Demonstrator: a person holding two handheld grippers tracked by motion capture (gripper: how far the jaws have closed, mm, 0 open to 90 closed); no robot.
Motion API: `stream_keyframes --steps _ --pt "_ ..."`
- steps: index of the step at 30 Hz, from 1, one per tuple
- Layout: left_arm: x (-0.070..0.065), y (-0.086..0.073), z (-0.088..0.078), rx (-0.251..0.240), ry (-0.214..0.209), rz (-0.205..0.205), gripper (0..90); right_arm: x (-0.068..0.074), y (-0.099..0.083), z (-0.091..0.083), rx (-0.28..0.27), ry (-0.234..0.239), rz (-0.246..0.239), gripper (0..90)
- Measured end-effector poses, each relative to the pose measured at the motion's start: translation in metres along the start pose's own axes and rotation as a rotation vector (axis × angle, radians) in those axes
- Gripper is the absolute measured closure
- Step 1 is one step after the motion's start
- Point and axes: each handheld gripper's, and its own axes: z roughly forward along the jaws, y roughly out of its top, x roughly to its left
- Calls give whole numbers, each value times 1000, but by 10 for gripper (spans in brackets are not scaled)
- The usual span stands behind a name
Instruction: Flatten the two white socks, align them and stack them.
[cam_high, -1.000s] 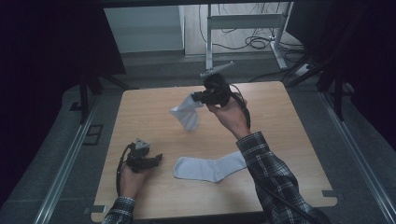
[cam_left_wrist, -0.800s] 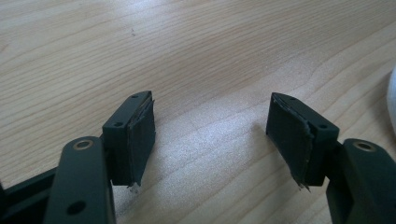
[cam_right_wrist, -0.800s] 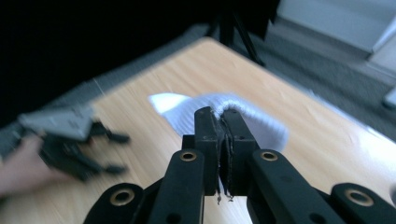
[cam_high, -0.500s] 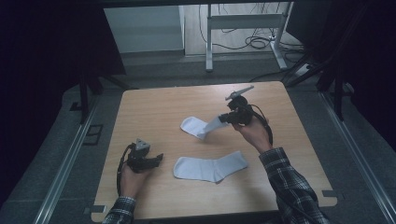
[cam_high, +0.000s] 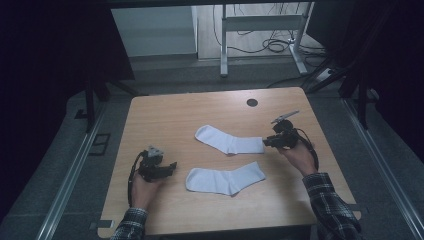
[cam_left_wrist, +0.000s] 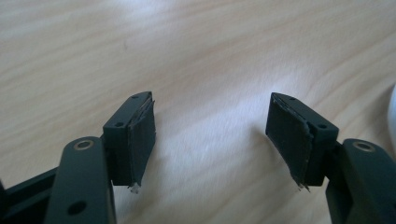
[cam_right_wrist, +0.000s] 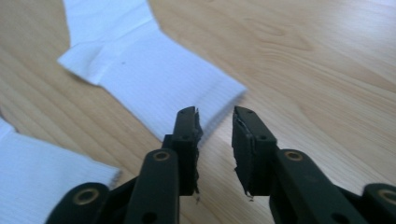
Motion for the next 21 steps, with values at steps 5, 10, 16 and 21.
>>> stream_keyframes --steps 5,10,16,21 --pt "-3 25 13 -38 -17 6 337 -4 -5 -2 -57 14 46 604" --pt "-9 51 33 -75 -54 -26 323 4 -9 12 -77 -4 55 505" --pt "-23 74 58 -66 -56 -8 282 10 -17 30 -63 -40 43 452" --pt "-29 90 76 -67 -43 0 270 9 -23 34 -81 -38 66 429"
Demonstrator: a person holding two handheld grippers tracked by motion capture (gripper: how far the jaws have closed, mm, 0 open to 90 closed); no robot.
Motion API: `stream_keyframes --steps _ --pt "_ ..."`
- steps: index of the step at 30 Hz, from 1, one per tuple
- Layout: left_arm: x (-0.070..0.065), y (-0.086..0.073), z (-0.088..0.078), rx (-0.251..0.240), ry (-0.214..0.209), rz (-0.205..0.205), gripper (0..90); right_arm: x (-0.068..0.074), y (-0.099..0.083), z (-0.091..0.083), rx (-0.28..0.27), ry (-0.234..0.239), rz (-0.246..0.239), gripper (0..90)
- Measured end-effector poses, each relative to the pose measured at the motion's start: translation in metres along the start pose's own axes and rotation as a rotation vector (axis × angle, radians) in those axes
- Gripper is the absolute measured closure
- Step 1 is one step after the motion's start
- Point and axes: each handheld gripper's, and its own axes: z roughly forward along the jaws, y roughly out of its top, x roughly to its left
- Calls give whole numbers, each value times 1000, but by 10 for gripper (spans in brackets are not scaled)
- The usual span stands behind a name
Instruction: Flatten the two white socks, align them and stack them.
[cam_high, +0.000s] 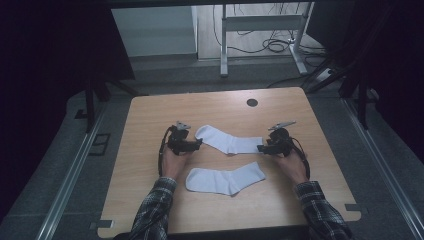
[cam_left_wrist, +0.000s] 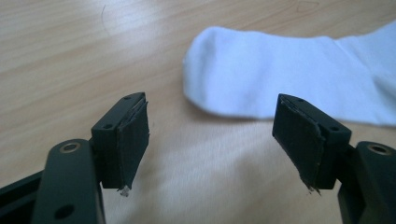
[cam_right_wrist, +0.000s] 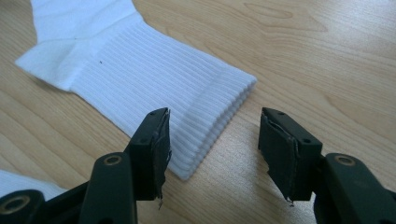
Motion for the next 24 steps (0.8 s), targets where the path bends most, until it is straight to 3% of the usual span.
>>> stream_keyframes --steps 8,10,12,15,17,19,21,24 --pt "5 13 22 21 56 -15 267 -1 -3 1 -19 -12 -1 414" --pt "5 11 26 49 79 -6 267 -2 -4 2 -18 -14 -5 412" --pt "3 9 28 81 95 32 267 -3 -4 2 -19 -10 -8 412" --pt "0 2 21 84 77 32 267 -6 -4 0 -12 -14 -13 412" --pt "-3 -4 14 97 42 11 268 -9 -6 -2 -11 -17 -6 412" --pt "-7 -8 6 117 15 32 282 -11 -6 -5 -5 -28 -2 420" --pt "-8 -7 -2 89 13 54 309 -13 -4 -9 -22 -32 -2 426" --pt "-2 -2 -4 55 -1 11 348 -14 3 -11 -44 -32 20 455"
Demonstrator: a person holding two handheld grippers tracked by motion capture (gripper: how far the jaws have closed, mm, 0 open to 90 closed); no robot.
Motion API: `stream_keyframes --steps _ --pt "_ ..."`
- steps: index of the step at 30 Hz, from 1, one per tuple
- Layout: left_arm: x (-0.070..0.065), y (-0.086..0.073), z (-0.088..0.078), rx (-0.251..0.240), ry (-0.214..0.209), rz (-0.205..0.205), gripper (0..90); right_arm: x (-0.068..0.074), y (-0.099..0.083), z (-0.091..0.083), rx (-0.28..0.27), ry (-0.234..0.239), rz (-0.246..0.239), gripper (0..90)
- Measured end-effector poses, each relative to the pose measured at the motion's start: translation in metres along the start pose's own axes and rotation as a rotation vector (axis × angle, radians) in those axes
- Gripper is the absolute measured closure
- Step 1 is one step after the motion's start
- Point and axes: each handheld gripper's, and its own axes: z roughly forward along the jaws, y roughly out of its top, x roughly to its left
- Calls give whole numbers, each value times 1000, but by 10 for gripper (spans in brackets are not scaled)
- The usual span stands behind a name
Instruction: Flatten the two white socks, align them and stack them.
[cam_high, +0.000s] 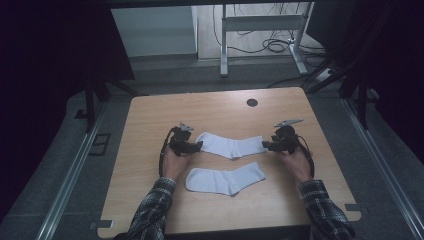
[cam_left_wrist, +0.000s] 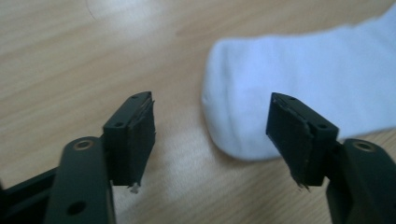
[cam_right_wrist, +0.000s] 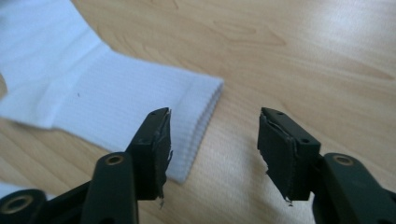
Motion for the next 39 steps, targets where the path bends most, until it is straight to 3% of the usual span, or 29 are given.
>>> stream_keyframes --steps 2,4,10,13,15,17,20,23,30,39 --pt "3 3 2 3 -5 0 419 2 4 1 -5 6 -1 491" --pt "4 4 7 13 9 9 431 5 6 4 0 9 0 514" --pt "6 0 14 11 -4 5 538 8 5 16 23 17 0 589" --pt "6 -2 15 9 -33 17 649 10 2 21 30 28 -2 694" --pt "5 -3 15 8 -64 12 793 11 2 21 35 39 -7 780" --pt "2 -4 15 8 -76 18 846 14 3 20 49 46 -16 805" --pt "-3 -3 9 -1 -77 39 854 17 4 16 58 41 -31 816" --pt "-3 -1 -1 -29 -99 18 853 16 5 8 43 56 -29 816" --pt "-12 3 -34 -63 -124 36 848 19 10 -12 8 92 -50 815" --pt "-23 -14 -79 -79 -138 53 847 34 10 -42 -14 153 -105 814"
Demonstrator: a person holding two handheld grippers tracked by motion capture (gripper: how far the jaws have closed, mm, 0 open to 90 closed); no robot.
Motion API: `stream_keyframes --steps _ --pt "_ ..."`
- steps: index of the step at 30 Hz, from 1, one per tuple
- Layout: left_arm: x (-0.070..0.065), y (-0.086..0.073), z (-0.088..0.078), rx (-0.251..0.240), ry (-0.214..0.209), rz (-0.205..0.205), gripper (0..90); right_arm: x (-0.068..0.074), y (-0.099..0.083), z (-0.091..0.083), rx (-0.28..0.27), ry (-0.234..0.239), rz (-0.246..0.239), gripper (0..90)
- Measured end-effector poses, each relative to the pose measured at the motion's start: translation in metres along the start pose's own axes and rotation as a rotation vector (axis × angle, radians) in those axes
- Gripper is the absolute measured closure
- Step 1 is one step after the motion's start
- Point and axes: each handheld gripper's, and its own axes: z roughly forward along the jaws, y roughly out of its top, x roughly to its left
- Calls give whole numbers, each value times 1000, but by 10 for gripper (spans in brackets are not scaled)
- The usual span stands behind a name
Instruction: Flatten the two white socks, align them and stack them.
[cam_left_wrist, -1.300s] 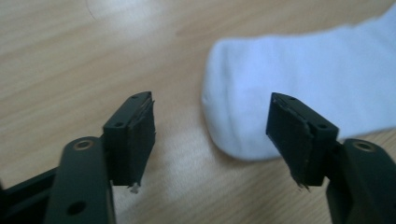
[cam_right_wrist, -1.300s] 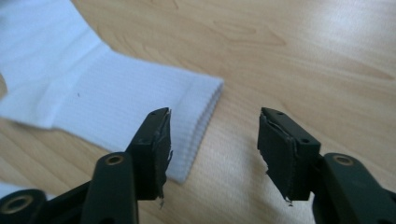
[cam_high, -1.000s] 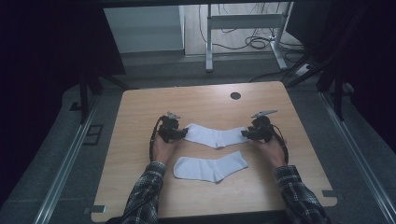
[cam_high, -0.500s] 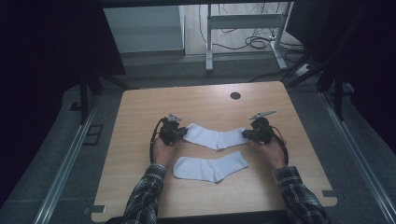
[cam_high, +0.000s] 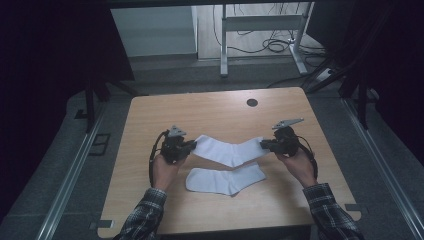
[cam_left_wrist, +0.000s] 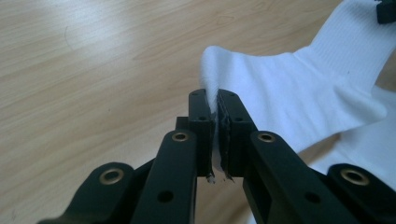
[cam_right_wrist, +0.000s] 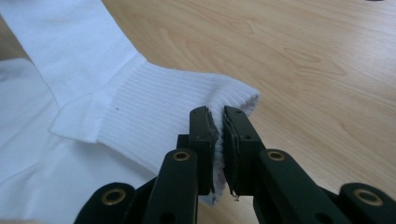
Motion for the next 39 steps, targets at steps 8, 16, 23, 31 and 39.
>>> stream_keyframes --steps 8,16,23,31,39 --pt "-21 -22 -34 -9 -14 19 845 21 -8 -15 8 57 -48 813" --pt "-41 -50 -55 -10 4 48 842 41 -22 -18 31 111 -75 812" --pt "-47 -70 -47 15 30 48 842 48 -30 -3 85 113 -92 811" --pt "-52 -85 -31 102 121 84 736 49 -39 14 146 61 -127 755" --pt "-45 -83 -42 14 140 38 493 44 -35 -2 56 17 -110 582"
